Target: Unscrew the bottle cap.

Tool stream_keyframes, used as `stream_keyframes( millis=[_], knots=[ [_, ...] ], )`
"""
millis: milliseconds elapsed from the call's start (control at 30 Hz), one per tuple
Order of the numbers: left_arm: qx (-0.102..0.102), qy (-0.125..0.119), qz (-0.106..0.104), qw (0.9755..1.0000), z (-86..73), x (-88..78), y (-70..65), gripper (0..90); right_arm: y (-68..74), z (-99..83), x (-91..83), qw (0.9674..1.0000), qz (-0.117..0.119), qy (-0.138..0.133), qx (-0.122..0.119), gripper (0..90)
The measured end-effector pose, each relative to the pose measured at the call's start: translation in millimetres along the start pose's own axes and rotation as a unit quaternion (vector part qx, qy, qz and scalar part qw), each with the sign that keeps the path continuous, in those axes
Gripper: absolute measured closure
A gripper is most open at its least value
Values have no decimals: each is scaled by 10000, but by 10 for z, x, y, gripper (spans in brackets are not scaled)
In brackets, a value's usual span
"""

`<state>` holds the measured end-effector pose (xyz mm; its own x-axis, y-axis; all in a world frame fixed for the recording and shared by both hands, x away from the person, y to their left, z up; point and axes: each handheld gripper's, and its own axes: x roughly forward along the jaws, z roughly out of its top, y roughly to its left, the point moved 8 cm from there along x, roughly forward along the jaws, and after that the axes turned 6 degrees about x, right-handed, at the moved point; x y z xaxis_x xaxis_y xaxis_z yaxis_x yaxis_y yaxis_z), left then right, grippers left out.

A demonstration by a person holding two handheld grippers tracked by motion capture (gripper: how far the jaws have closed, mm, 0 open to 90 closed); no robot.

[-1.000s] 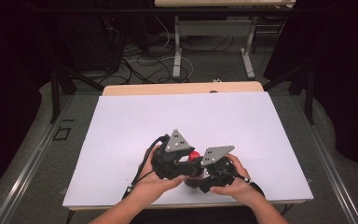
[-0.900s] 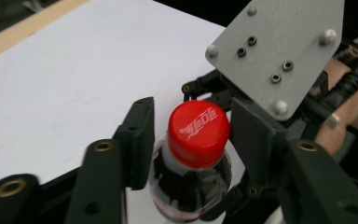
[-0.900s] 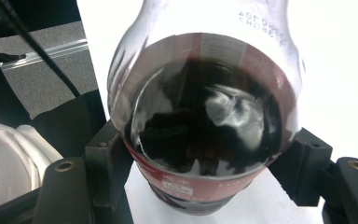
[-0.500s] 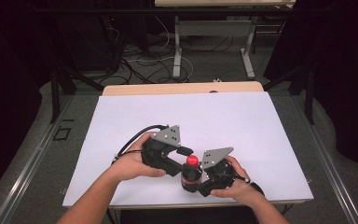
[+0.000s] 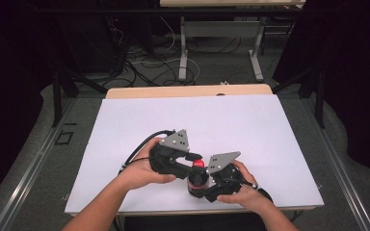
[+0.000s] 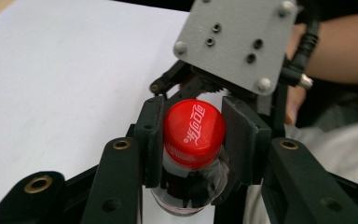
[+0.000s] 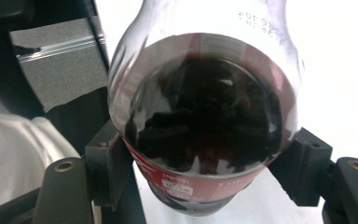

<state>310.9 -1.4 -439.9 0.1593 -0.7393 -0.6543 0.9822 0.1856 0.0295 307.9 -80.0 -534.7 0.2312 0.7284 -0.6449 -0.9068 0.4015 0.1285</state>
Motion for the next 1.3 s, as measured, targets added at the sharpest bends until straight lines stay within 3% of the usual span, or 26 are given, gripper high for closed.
stream_keyframes(
  millis=[100, 200, 267, 333, 400, 500, 533, 567, 600, 667, 767, 833, 967, 1033, 1133, 1300],
  knots=[
    [-405, -95, 576, 9975, 26, 37, -49, 614, -19, -6, -16, 9997, -115, 3, 216, 290],
    [-938, -196, 1105, 9892, 38, 70, -83, 613, -53, -4, -12, 9996, -201, -12, 181, 290],
    [-1154, -249, 1329, 9841, 41, 76, -90, 613, -55, -1, -8, 9994, -240, -16, 228, 290],
    [-1140, -213, 1386, 9835, 47, 84, -108, 612, -63, 3, -13, 9993, -256, -30, 253, 290],
    [-1062, -221, 1323, 9853, 57, 87, -113, 610, -51, -3, -11, 9995, -210, -3, 234, 290],
    [-984, -217, 975, 9901, 57, 47, -77, 585, -40, -1, -16, 9996, -152, -14, 236, 289],
    [-977, -150, 749, 9923, 51, 28, -79, 564, -47, -1, -19, 9996, -149, -26, 221, 290],
    [-777, -100, 500, 9957, 44, 5, -51, 525, -44, -9, -28, 9996, -137, 5, 262, 290],
    [-798, -174, 253, 9963, 50, -20, -49, 504, -44, -4, -28, 9998, -95, -20, 169, 289],
    [-570, -329, -198, 9976, 61, -69, -14, 473, -24, 4, -26, 9999, -45, -46, 125, 290],
    [-93, -321, -420, 9986, 28, -104, 67, 448, 11, 10, -8, 9999, 18, -45, 123, 289],
    [128, -329, -660, 9972, -8, -110, 117, 450, 30, 16, 3, 10000, 58, -60, 46, 289],
    [188, -387, -1156, 9924, -53, -88, 102, 511, 62, 15, 5, 9999, 146, -25, 20, 290],
    [276, -381, -1322, 9901, -62, -77, 80, 546, 56, 12, 7, 9999, 154, -24, -37, 290],
    [342, -385, -1358, 9894, -57, -66, 65, 599, 80, 13, 14, 9998, 183, -39, -63, 290],
    [305, -347, -1046, 9934, -51, -57, 53, 606, 65, 6, 9, 9998, 174, -11, -34, 289]
  ],
)
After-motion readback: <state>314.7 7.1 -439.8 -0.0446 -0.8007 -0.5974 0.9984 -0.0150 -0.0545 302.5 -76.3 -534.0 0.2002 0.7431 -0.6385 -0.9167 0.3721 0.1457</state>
